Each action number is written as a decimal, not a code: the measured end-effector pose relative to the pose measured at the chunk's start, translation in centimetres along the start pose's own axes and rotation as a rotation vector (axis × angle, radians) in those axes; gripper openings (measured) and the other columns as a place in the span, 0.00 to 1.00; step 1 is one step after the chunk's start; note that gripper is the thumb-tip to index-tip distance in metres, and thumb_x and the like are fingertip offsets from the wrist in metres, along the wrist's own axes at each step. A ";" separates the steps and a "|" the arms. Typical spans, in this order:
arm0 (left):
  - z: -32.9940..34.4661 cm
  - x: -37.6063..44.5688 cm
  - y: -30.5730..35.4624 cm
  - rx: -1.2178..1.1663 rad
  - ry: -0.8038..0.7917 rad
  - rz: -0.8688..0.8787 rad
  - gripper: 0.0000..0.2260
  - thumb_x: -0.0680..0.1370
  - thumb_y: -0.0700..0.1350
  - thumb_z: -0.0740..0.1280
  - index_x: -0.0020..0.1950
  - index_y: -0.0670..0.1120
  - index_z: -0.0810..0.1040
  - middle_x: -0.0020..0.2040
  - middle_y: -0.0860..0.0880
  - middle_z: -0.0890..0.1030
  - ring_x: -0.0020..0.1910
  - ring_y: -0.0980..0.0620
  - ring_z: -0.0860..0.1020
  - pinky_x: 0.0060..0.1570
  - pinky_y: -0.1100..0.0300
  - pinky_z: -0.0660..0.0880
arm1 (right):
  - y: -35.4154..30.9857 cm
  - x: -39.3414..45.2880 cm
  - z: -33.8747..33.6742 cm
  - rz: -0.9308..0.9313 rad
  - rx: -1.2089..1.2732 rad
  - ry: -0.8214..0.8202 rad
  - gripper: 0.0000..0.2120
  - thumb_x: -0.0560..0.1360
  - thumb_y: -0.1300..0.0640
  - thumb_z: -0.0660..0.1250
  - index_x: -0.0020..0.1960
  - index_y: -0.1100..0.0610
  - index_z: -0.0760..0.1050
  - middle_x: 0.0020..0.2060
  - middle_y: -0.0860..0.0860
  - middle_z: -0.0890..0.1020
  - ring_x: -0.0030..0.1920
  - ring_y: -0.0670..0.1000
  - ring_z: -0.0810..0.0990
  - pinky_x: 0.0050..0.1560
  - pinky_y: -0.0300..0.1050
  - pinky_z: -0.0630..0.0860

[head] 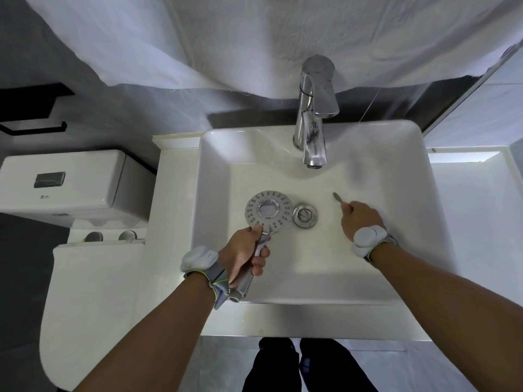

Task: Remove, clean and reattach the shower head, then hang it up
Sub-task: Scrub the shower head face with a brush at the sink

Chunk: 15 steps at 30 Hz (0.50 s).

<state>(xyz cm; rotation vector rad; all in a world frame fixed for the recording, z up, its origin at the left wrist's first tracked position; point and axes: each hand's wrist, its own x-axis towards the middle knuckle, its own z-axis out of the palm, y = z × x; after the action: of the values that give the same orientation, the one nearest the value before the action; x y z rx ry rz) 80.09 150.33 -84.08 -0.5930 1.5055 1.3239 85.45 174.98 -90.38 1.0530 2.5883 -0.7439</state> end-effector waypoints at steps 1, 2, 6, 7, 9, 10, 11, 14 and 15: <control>-0.1 0.1 0.0 0.004 0.014 0.001 0.15 0.86 0.52 0.49 0.49 0.44 0.69 0.30 0.47 0.67 0.19 0.55 0.60 0.20 0.69 0.60 | 0.3 -0.2 0.5 0.027 0.005 -0.033 0.20 0.83 0.48 0.52 0.41 0.57 0.74 0.44 0.58 0.83 0.37 0.56 0.74 0.39 0.43 0.67; -0.1 0.3 0.0 0.010 0.028 0.001 0.15 0.86 0.52 0.50 0.49 0.44 0.69 0.30 0.47 0.67 0.18 0.55 0.61 0.19 0.68 0.60 | 0.3 -0.6 1.1 0.042 0.013 -0.082 0.20 0.83 0.48 0.52 0.42 0.58 0.75 0.44 0.57 0.82 0.39 0.57 0.76 0.40 0.42 0.67; 0.2 0.7 -0.4 0.070 0.077 0.002 0.15 0.85 0.52 0.50 0.50 0.44 0.69 0.31 0.46 0.68 0.18 0.54 0.61 0.20 0.68 0.61 | -2.2 -2.7 1.9 0.014 0.226 -0.203 0.18 0.81 0.49 0.56 0.36 0.55 0.71 0.32 0.51 0.74 0.40 0.58 0.75 0.40 0.45 0.68; 0.3 0.7 -0.5 0.079 0.082 0.003 0.15 0.85 0.52 0.50 0.50 0.43 0.70 0.31 0.46 0.68 0.18 0.54 0.61 0.20 0.68 0.61 | -2.8 -3.3 1.6 -0.019 0.295 -0.180 0.18 0.81 0.48 0.57 0.36 0.56 0.71 0.31 0.51 0.74 0.38 0.57 0.74 0.38 0.45 0.68; 0.5 0.7 -0.6 0.089 0.081 0.005 0.15 0.85 0.52 0.51 0.50 0.43 0.70 0.31 0.45 0.68 0.18 0.54 0.61 0.20 0.68 0.61 | -4.0 -4.3 1.5 -0.131 0.356 -0.168 0.17 0.81 0.48 0.57 0.41 0.56 0.76 0.34 0.52 0.77 0.39 0.56 0.75 0.39 0.44 0.69; 0.6 0.7 -0.6 0.094 0.070 0.006 0.15 0.85 0.52 0.51 0.51 0.43 0.70 0.31 0.45 0.68 0.19 0.54 0.61 0.20 0.68 0.61 | -4.5 -4.8 1.4 -0.190 0.327 -0.189 0.17 0.81 0.48 0.58 0.44 0.56 0.78 0.35 0.52 0.78 0.39 0.56 0.76 0.40 0.44 0.69; 0.8 0.7 -0.7 0.101 0.058 0.010 0.15 0.85 0.52 0.50 0.51 0.44 0.69 0.31 0.46 0.68 0.19 0.54 0.61 0.20 0.68 0.61 | -4.9 -4.8 1.4 -0.228 0.286 -0.205 0.17 0.81 0.47 0.58 0.46 0.57 0.79 0.36 0.53 0.79 0.40 0.56 0.76 0.41 0.44 0.70; 1.2 0.5 -0.7 0.128 0.044 0.046 0.14 0.85 0.52 0.50 0.51 0.44 0.69 0.31 0.46 0.68 0.20 0.54 0.60 0.21 0.67 0.61 | -6.1 -3.6 1.0 -0.224 0.277 -0.146 0.16 0.81 0.46 0.58 0.42 0.52 0.78 0.37 0.52 0.80 0.40 0.58 0.78 0.42 0.44 0.71; 1.3 0.4 -0.5 0.134 0.054 0.064 0.14 0.85 0.52 0.50 0.51 0.44 0.69 0.31 0.46 0.68 0.20 0.54 0.60 0.21 0.67 0.61 | -6.3 -3.5 1.1 -0.214 0.294 -0.130 0.15 0.81 0.46 0.58 0.41 0.51 0.77 0.35 0.51 0.80 0.40 0.58 0.78 0.41 0.44 0.72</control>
<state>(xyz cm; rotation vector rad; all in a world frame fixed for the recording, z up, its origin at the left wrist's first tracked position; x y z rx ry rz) 80.87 151.48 -84.50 -0.5018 1.6548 1.2531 83.57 168.56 -87.58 0.7748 2.5560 -1.2327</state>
